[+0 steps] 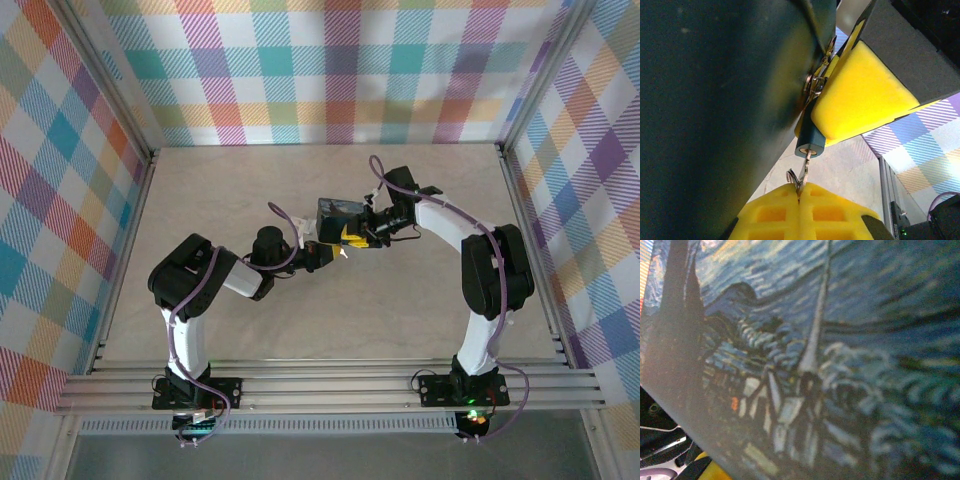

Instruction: Unlock a padlock with a key

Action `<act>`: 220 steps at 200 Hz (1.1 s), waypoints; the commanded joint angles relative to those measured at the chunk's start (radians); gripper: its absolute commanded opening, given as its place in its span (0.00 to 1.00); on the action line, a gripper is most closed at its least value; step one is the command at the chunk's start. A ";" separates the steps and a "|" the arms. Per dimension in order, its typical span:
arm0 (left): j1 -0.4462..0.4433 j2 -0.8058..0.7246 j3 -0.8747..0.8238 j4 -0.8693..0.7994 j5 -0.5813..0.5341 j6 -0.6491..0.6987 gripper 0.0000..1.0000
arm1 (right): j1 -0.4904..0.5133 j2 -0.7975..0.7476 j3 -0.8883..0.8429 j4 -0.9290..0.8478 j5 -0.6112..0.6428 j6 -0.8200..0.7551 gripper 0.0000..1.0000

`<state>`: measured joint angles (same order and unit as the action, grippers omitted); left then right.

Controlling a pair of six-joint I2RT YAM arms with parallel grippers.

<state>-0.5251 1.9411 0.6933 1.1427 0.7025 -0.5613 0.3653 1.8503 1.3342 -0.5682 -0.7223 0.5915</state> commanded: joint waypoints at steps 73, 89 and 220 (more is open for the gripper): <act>-0.035 -0.019 0.078 -0.053 -0.131 0.050 0.00 | 0.057 -0.002 -0.050 -0.020 -0.048 -0.021 0.00; -0.047 -0.018 0.065 -0.046 -0.144 0.049 0.00 | 0.064 0.008 -0.060 0.002 -0.044 -0.003 0.00; -0.078 0.063 -0.158 0.120 -0.233 0.053 0.00 | 0.103 -0.006 -0.208 0.194 0.041 0.135 0.27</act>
<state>-0.5884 1.9694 0.5663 1.2266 0.5133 -0.5343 0.4515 1.8351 1.1622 -0.3126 -0.6167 0.6228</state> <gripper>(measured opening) 0.041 0.256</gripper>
